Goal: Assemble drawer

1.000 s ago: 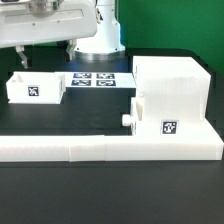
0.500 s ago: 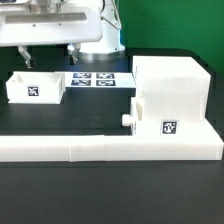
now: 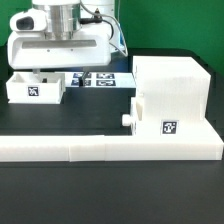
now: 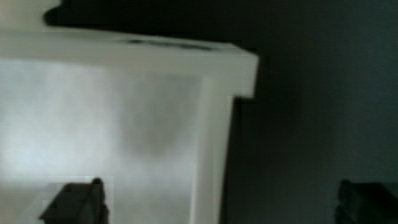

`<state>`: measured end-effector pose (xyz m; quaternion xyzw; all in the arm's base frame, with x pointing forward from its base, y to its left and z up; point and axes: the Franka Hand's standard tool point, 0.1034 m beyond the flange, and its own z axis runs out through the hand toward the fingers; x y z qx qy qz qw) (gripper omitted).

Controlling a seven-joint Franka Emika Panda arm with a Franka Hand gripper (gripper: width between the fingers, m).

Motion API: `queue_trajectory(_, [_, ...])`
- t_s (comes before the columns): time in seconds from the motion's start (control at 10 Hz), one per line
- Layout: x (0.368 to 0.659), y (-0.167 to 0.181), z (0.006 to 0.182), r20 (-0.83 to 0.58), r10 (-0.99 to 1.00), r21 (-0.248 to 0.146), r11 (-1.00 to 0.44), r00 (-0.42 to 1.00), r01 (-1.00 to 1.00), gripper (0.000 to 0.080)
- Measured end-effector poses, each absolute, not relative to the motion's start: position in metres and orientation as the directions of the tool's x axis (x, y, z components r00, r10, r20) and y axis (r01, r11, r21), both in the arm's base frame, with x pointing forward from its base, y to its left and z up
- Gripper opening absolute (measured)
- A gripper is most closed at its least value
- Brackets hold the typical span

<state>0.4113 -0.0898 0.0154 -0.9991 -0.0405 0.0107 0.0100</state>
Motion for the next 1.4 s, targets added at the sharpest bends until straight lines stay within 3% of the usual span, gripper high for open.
queue_trajectory(0.3, [0.4085,-0.0965,0.0063,-0.012,0.099,-0.015,-0.995,0.995,0.099,0.0649])
queue_trajectory(0.4, [0.4083,-0.0985,0.0059,-0.010,0.098,-0.013,-0.995,0.995,0.098,0.0516])
queue_trajectory(0.5, [0.4084,-0.0982,0.0060,-0.010,0.100,-0.013,-0.995,0.995,0.100,0.0516])
queue_trajectory(0.8, [0.4085,-0.0981,0.0060,-0.010,0.103,-0.013,-0.995,0.995,0.103,0.0100])
queue_trajectory(0.9, [0.4086,-0.0980,0.0060,-0.010,0.104,-0.013,-0.995,0.995,0.104,0.0100])
queue_trajectory(1.0, [0.4086,-0.0980,0.0060,-0.010,0.105,-0.013,-0.994,0.994,0.105,0.0038])
queue_trajectory(1.4, [0.4086,-0.0980,0.0060,-0.010,0.108,-0.013,-0.994,0.994,0.108,0.0038])
